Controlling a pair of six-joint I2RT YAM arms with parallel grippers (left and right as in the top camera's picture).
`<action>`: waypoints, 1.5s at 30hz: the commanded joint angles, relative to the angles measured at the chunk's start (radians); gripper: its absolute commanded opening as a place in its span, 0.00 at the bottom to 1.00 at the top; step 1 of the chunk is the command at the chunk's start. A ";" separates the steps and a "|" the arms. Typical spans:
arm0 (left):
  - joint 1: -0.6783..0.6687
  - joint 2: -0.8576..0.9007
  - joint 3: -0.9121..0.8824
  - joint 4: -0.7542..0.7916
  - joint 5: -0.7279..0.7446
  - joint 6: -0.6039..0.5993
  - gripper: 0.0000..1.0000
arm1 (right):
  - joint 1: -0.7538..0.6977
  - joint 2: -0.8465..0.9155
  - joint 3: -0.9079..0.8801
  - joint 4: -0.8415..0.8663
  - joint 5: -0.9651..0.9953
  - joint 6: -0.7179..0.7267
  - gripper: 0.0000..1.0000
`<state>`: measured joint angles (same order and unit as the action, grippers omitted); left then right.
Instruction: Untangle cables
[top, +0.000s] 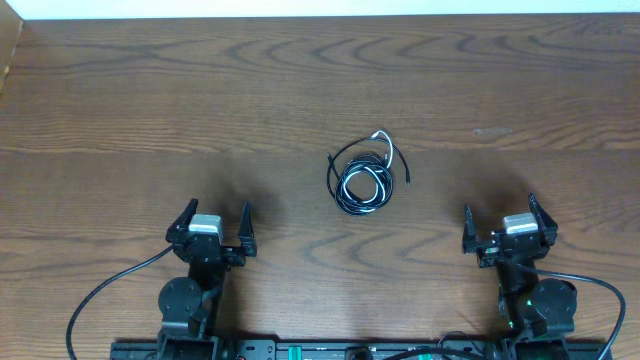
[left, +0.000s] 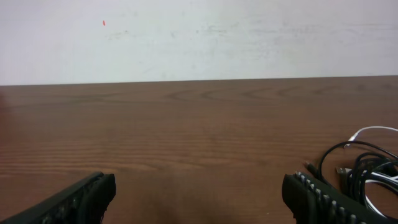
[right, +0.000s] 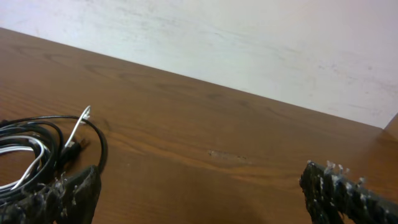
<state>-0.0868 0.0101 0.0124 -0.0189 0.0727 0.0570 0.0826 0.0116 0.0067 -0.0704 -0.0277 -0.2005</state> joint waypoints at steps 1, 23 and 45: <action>0.004 -0.006 -0.008 -0.046 0.014 0.013 0.91 | -0.003 -0.006 -0.001 -0.005 -0.005 0.005 0.99; 0.004 -0.006 -0.008 -0.046 0.014 0.013 0.91 | -0.003 -0.006 -0.001 -0.005 -0.005 0.005 0.99; 0.004 0.004 0.037 -0.091 0.020 -0.106 0.91 | -0.003 -0.006 -0.001 0.016 0.008 0.050 0.99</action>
<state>-0.0864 0.0109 0.0216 -0.0341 0.0757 0.0189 0.0826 0.0116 0.0067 -0.0574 -0.0265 -0.1883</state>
